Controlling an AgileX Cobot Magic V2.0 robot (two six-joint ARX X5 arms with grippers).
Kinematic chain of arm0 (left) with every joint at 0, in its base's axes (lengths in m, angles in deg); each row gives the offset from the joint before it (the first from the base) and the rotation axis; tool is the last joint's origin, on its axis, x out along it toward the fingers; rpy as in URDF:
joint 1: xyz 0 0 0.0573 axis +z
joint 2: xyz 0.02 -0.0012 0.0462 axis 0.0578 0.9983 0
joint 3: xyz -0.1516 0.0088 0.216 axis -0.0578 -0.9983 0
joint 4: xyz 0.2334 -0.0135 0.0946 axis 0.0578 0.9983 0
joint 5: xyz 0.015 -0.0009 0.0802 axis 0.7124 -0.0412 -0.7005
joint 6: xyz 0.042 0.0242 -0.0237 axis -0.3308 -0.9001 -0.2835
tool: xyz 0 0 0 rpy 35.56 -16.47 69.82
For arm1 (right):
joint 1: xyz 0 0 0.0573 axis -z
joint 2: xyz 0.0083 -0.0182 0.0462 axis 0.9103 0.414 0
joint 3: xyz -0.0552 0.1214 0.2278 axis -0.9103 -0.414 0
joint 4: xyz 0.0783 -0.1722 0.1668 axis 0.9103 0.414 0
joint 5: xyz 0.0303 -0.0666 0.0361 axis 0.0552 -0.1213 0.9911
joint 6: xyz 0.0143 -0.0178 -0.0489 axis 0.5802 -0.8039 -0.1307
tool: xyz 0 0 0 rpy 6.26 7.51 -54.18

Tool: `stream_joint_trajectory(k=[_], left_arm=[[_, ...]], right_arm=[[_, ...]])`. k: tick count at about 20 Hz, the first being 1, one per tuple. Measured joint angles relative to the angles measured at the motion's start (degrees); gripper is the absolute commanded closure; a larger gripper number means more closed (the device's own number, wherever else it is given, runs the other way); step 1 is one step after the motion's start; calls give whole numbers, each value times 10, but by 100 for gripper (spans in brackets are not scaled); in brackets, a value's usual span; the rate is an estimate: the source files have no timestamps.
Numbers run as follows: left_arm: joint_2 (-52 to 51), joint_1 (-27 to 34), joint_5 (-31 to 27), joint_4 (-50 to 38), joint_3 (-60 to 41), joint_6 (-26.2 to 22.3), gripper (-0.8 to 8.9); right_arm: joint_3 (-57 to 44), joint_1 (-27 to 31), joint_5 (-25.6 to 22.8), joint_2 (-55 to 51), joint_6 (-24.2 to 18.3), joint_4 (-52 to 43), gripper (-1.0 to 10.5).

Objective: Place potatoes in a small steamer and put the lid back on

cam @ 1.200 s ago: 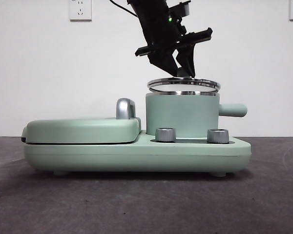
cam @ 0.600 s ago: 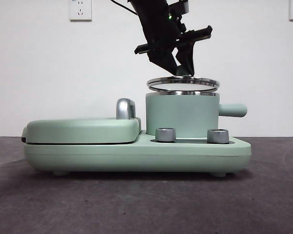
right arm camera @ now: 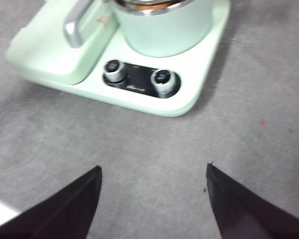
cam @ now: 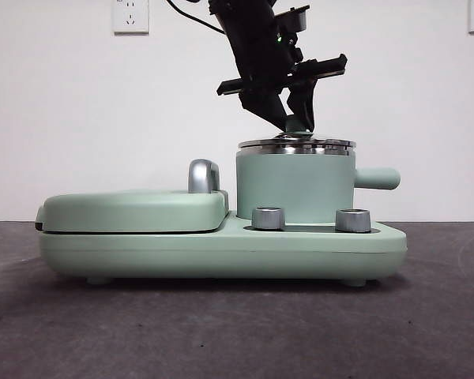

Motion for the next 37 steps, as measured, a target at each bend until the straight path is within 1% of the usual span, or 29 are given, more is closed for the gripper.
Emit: stream_joint_trajectory(k=[2,6,12,14,17,21,29,34,35,36,37], left_arm=[[-1,-2,-12,4,0,4,797],[-9,-4,-13,35,-1,7,797],[-10,-4,-13,33,-2,14,798],[-10,-6,-15,20,-5,15,798],[-11,-9,-16,-35,-9,12,798],[-27,-11,-32,-10,-9,12,798],[-30,-11,-33,-81,-82,17,798],[-33,-11,-34,-75,-84,30,795],[-35,-11,-35,-68,-84,30,781],[-37,-11,-35,-64,-84,31,738],[-37,-11,-35,-63,-84,31,652]], right_arm=[[0,0,-1,0,0,-1,613],[0,0,-1,0,0,-17,613],[0,0,0,0,0,-30,613],[0,0,1,0,0,-30,613],[0,0,1,0,0,-30,613],[0,0,1,0,0,-30,613],[0,0,1,0,0,-30,613],[0,0,1,0,0,-30,613],[0,0,1,0,0,-30,613],[0,0,1,0,0,-30,613],[0,0,1,0,0,-30,613]])
